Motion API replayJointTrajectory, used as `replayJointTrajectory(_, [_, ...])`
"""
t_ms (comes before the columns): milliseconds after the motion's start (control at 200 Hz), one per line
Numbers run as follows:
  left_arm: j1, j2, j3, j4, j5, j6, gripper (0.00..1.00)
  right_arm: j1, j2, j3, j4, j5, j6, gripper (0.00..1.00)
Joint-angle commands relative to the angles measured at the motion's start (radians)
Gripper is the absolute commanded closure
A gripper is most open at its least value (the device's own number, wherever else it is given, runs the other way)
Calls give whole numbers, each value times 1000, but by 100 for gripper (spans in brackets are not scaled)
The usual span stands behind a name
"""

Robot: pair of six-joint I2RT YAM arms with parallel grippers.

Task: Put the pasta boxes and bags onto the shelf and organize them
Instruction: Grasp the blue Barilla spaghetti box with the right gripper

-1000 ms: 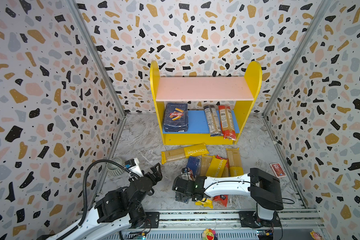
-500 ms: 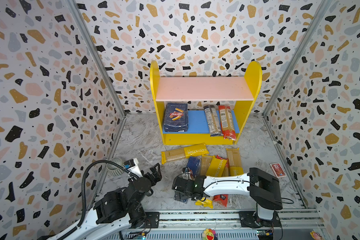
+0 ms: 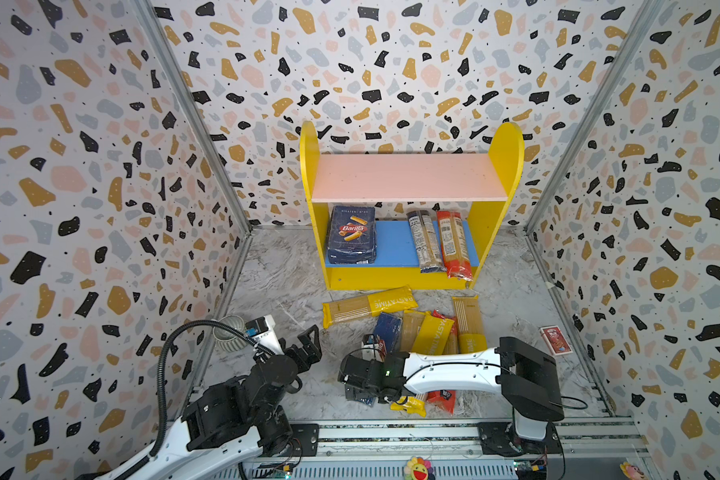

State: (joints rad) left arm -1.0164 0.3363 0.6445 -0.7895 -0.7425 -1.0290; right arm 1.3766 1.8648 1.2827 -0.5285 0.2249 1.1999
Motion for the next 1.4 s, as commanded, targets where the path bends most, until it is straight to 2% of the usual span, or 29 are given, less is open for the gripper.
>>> replayJointTrajectory(0, [-2, -14, 26, 16, -8, 26, 0, -2, 66, 67, -61, 24, 18, 1])
replayJointTrajectory(220, [-2, -38, 26, 15, -6, 24, 1, -16, 199, 153, -197, 70, 30, 1])
replayJointTrajectory(415, [-2, -35, 21, 22, -5, 27, 1, -47, 188, 17, -140, 25, 40, 0])
replayJointTrajectory(486, [-2, -36, 22, 21, -4, 28, 1, -63, 169, -47, -103, 4, 37, 3])
replayJointTrajectory(631, [-2, -34, 20, 22, -8, 27, 1, -95, 122, -172, -19, -42, 14, 15])
replayJointTrajectory(771, [-3, -25, 17, 22, -12, 24, 1, -132, 83, -273, 73, -94, -25, 31])
replayJointTrajectory(981, [-2, -12, 12, 18, -27, 8, 1, -167, 107, -296, 137, -155, -113, 53])
replayJointTrajectory(1106, [-2, -6, 12, 6, -40, -12, 1, -196, 94, -334, 232, -228, -149, 58])
replayJointTrajectory(1241, [-2, 4, 16, -4, -56, -22, 1, -217, 8, -427, 385, -320, -177, 61])
replayJointTrajectory(1397, [-2, 25, 16, 1, -67, -25, 0, -242, -102, -504, 457, -359, -204, 67])
